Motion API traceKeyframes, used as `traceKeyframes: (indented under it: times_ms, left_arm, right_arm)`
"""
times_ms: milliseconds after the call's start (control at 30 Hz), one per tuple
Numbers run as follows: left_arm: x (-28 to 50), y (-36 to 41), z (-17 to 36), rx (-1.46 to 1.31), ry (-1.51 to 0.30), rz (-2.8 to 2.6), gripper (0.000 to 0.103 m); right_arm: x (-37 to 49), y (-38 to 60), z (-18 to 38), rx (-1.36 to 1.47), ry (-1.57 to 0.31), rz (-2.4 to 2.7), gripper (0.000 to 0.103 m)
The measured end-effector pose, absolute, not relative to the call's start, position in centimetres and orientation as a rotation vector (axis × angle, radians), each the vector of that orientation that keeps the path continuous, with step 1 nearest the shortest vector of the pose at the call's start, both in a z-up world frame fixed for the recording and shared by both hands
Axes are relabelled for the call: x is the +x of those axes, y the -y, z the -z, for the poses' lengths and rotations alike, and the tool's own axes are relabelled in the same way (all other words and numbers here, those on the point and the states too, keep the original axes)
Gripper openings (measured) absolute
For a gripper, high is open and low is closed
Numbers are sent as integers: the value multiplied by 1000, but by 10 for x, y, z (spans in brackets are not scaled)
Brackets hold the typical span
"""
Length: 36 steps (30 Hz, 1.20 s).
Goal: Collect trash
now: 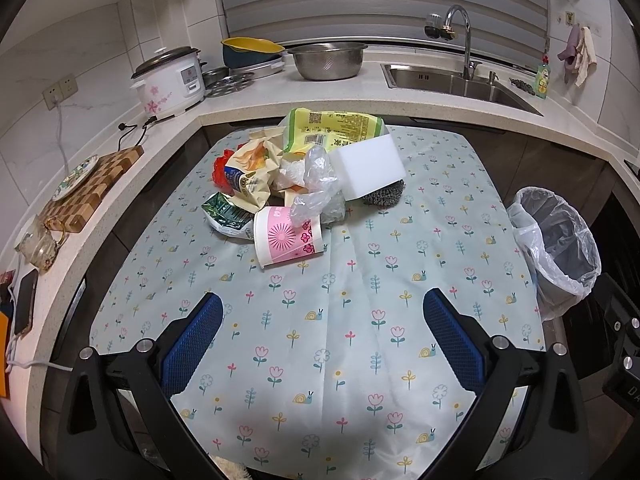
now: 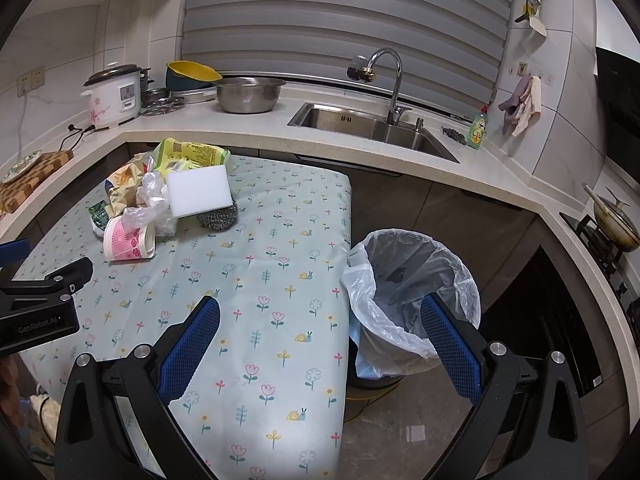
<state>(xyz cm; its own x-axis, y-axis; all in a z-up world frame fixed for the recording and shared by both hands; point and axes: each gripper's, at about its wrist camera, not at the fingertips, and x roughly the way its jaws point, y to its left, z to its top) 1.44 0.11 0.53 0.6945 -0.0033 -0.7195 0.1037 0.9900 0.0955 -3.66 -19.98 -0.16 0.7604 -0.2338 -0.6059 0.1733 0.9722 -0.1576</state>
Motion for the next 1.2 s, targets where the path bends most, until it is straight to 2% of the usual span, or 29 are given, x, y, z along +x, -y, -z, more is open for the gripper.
traceKeyframes:
  times_ms: [1200]
  left_arm:
    - [14, -1, -3, 130, -805, 61, 96]
  right_arm:
    - [-37, 208, 5, -83, -678, 235, 96]
